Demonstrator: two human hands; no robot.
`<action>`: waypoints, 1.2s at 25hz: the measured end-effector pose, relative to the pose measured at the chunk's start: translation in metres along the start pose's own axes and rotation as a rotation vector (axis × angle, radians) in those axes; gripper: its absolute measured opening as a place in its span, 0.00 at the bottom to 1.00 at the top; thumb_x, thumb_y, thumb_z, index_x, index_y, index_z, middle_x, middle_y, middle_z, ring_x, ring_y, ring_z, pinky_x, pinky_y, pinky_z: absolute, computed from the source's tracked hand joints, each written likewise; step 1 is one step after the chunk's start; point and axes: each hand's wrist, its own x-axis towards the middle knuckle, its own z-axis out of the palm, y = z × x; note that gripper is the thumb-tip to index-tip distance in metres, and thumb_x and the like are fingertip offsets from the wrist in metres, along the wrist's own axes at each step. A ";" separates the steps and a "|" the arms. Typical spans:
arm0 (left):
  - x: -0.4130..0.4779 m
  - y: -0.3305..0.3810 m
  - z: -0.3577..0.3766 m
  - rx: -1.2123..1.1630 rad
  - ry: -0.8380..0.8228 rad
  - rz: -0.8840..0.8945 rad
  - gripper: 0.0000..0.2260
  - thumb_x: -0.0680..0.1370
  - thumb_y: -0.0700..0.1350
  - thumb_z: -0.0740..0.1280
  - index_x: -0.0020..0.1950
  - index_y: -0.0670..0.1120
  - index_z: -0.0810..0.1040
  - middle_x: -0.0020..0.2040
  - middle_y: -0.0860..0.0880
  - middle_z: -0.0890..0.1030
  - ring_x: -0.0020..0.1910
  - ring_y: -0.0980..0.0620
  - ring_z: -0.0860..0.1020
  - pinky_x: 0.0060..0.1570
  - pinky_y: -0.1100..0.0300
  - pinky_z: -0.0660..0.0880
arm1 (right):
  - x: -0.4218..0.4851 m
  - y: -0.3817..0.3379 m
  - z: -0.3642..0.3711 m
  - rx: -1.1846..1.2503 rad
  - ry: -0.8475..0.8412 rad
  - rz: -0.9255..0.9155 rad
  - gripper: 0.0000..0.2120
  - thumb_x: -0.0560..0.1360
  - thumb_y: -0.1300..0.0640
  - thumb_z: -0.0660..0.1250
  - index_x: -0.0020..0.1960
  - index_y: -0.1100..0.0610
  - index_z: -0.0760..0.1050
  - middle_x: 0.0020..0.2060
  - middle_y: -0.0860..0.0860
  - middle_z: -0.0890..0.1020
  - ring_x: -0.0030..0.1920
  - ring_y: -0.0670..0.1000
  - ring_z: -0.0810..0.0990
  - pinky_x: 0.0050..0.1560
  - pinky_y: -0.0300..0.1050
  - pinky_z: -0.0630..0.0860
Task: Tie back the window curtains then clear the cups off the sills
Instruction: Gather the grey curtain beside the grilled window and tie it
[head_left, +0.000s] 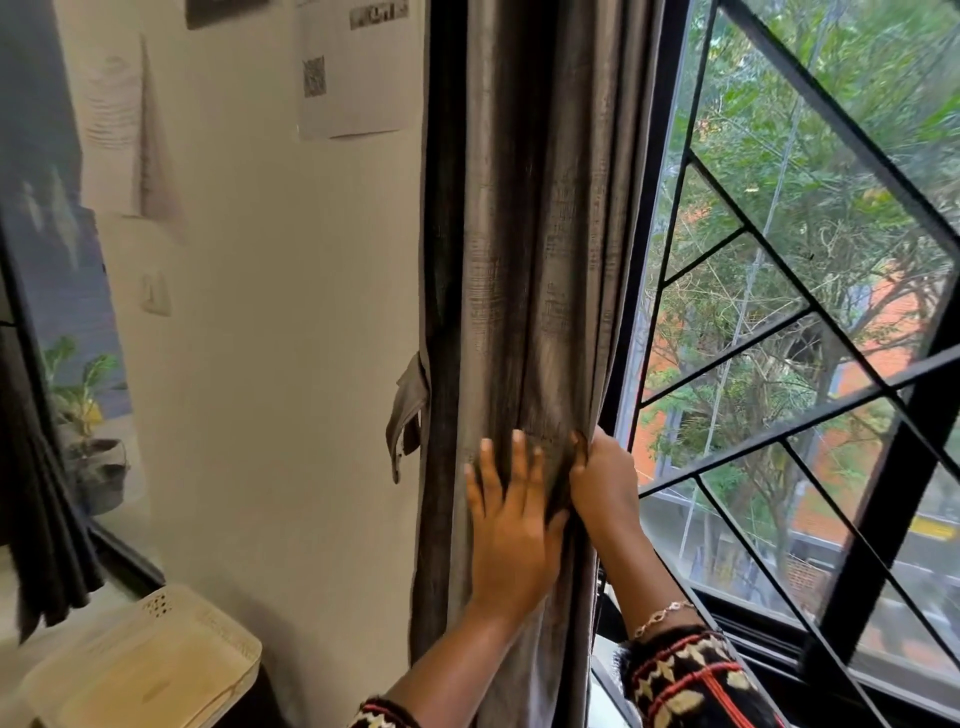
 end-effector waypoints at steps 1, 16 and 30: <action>0.001 -0.007 -0.006 -0.030 0.067 -0.074 0.30 0.77 0.51 0.57 0.76 0.44 0.50 0.75 0.41 0.53 0.75 0.42 0.42 0.73 0.46 0.44 | 0.002 0.001 0.000 -0.021 0.002 0.010 0.10 0.76 0.68 0.55 0.48 0.60 0.74 0.33 0.52 0.75 0.36 0.55 0.72 0.32 0.42 0.64; 0.022 0.007 -0.015 -0.368 -0.122 -0.245 0.28 0.77 0.60 0.47 0.66 0.45 0.72 0.49 0.45 0.83 0.43 0.51 0.83 0.44 0.64 0.78 | 0.001 -0.009 0.028 0.195 -0.004 0.114 0.08 0.78 0.61 0.57 0.43 0.59 0.72 0.37 0.56 0.77 0.41 0.59 0.77 0.35 0.44 0.69; -0.015 -0.012 -0.010 -0.280 -0.042 -0.529 0.37 0.74 0.69 0.45 0.76 0.46 0.52 0.75 0.48 0.59 0.73 0.52 0.59 0.70 0.52 0.59 | -0.008 -0.002 0.025 0.042 -0.076 0.044 0.11 0.80 0.56 0.58 0.40 0.58 0.71 0.30 0.51 0.76 0.31 0.52 0.75 0.29 0.41 0.67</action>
